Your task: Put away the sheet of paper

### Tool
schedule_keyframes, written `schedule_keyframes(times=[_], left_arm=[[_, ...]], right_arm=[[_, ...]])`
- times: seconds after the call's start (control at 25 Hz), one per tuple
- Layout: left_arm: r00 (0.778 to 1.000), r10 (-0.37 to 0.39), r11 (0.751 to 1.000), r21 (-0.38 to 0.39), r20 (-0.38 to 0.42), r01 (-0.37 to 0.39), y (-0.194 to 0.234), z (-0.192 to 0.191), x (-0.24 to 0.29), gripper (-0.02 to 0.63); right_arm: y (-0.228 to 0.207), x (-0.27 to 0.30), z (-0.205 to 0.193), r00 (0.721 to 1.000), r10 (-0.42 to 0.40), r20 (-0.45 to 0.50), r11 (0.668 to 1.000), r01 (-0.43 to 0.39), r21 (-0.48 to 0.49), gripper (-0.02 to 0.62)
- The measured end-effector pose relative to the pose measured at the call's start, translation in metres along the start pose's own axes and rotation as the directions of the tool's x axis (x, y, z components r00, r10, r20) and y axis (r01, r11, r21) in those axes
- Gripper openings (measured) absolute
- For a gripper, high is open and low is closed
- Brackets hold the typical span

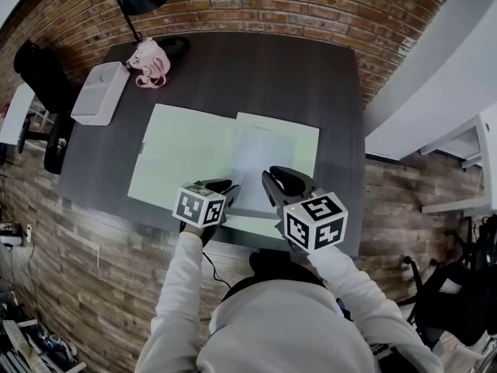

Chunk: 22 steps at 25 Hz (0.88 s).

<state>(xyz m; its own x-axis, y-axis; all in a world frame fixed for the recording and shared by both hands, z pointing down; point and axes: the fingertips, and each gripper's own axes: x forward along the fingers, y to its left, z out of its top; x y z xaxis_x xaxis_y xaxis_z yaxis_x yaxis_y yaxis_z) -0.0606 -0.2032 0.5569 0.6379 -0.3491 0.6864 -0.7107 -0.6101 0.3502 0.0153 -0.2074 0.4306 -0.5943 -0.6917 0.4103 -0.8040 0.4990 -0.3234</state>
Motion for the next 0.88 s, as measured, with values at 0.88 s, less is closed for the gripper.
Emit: schedule_keyframes(times=[0.88], left_arm=[[0.851,0.289,0.954,-0.053,0.438,-0.296,-0.013,0.041,-0.124,0.018]], right_arm=[[0.021,-0.041,0.010,0.995,0.038,0.098,0.997,-0.031,-0.067,0.055]])
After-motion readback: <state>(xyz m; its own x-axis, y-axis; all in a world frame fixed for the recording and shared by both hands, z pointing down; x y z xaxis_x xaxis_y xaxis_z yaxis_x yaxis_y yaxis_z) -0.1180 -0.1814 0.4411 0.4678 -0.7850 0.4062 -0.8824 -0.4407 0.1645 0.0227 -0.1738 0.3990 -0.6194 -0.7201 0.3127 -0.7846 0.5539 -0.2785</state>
